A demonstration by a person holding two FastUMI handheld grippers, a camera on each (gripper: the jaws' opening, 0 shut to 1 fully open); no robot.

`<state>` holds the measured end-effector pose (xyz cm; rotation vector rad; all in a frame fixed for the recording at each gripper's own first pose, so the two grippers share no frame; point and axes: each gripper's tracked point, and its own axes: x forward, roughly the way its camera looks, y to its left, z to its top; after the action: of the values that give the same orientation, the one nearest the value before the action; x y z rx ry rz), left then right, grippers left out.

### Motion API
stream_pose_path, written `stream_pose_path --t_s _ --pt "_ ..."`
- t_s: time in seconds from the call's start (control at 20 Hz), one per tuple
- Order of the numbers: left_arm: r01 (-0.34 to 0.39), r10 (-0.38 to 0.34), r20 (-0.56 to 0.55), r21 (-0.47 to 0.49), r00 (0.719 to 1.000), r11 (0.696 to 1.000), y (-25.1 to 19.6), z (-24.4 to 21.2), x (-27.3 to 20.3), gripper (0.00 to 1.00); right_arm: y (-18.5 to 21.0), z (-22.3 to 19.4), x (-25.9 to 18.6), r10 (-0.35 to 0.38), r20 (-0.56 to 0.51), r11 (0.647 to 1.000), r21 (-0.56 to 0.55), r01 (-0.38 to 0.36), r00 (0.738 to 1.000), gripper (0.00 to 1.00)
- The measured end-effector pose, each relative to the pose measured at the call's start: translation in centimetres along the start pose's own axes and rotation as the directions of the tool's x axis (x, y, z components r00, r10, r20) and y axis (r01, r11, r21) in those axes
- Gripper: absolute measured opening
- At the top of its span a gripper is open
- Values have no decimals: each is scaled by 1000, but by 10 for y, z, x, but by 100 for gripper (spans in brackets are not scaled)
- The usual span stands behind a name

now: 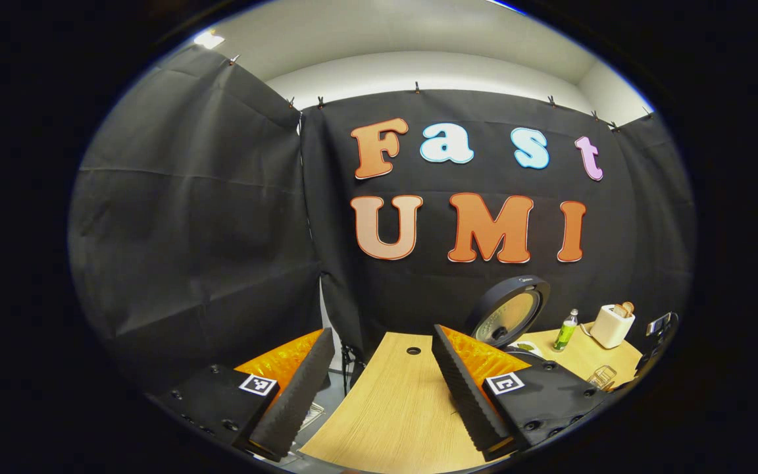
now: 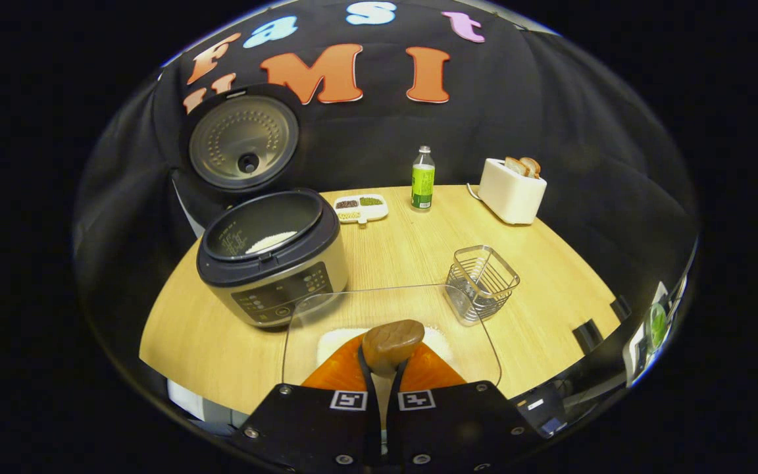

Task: Close the left gripper, press the button to open the rice cooker; take a wooden spoon from the chopstick holder with the right hand, scoop a spoonful of rice and pour it into the rice cooker, then put the wooden spoon back into the chopstick holder.

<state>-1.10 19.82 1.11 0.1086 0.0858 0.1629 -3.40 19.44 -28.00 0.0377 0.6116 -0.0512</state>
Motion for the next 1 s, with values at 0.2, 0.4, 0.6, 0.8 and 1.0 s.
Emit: stream_pose_path --t_s 0.2,0.4,0.6,0.8,1.0 --pt "1 -1 -4 7 1000 1000 -2 -1 -1 97 8 1 2 45 -9 981 191 -42 999 3" --pt "3 -3 -10 7 1000 1000 -5 -4 0 97 12 1 6 89 4 926 369 -84 996 3" --pt "12 -12 -22 1 1000 1000 -10 -8 1 97 10 3 13 170 36 864 475 -167 985 3" --pt "15 -15 -30 3 999 1000 -14 -11 4 97 0 -4 23 281 51 720 649 -246 958 3" --pt "26 -26 -33 -1 999 1000 -23 -12 5 97 -22 -5 21 331 98 565 776 -280 939 3"
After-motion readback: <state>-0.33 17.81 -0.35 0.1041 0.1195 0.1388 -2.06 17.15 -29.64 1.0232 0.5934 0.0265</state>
